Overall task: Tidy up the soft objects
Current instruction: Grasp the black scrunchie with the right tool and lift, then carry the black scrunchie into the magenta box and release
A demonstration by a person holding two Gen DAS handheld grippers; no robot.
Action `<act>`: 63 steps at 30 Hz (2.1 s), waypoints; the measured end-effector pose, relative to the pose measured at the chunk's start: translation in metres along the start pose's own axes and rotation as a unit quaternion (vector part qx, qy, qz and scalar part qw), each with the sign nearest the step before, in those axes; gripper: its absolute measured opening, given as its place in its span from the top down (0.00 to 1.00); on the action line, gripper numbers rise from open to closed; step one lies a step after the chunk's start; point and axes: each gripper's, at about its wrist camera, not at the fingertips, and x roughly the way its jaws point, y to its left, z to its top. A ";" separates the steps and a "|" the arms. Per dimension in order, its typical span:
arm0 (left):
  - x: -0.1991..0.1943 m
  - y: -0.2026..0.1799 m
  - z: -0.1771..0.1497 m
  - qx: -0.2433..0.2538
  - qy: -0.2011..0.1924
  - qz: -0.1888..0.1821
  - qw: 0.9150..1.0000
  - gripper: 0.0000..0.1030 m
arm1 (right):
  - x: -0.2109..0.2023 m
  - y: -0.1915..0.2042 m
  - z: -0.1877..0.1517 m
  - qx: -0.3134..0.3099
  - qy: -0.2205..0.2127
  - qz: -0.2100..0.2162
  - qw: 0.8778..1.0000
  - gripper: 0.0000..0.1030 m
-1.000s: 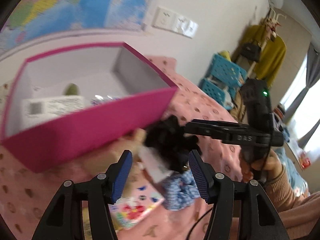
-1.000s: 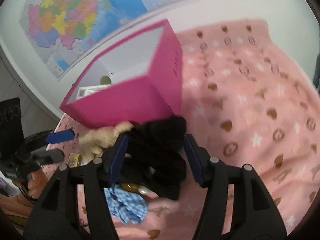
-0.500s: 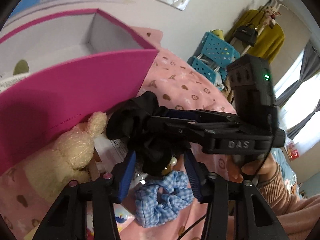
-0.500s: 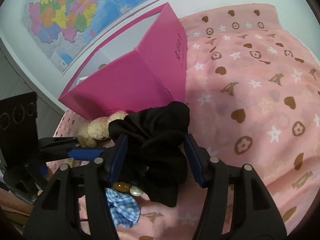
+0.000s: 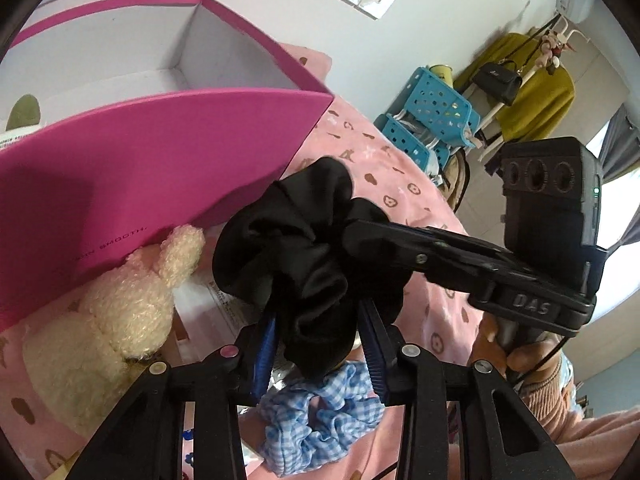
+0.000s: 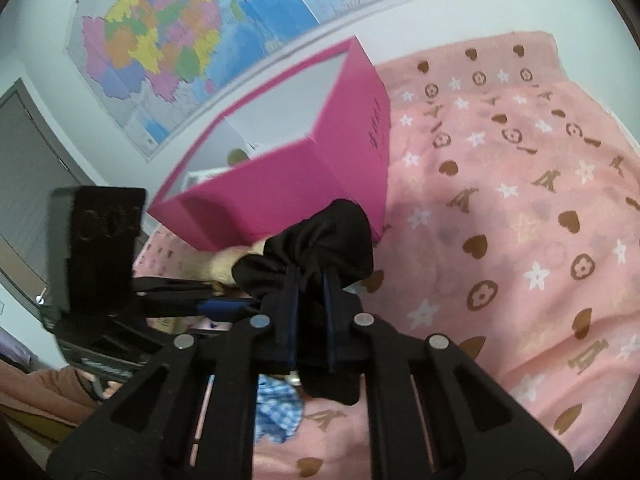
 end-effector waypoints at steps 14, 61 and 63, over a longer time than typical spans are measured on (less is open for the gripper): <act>-0.051 -0.017 0.010 0.041 -0.071 -0.002 0.997 0.73 | -0.027 0.050 0.023 -0.063 -0.042 0.023 0.997 0.95; -0.082 -0.017 0.089 0.067 -0.125 0.078 0.987 0.55 | -0.002 0.071 0.122 -0.085 -0.087 0.010 0.993 0.79; -0.076 -0.009 0.096 0.059 -0.120 0.085 0.987 0.55 | 0.007 0.066 0.128 -0.083 -0.085 -0.003 0.993 0.79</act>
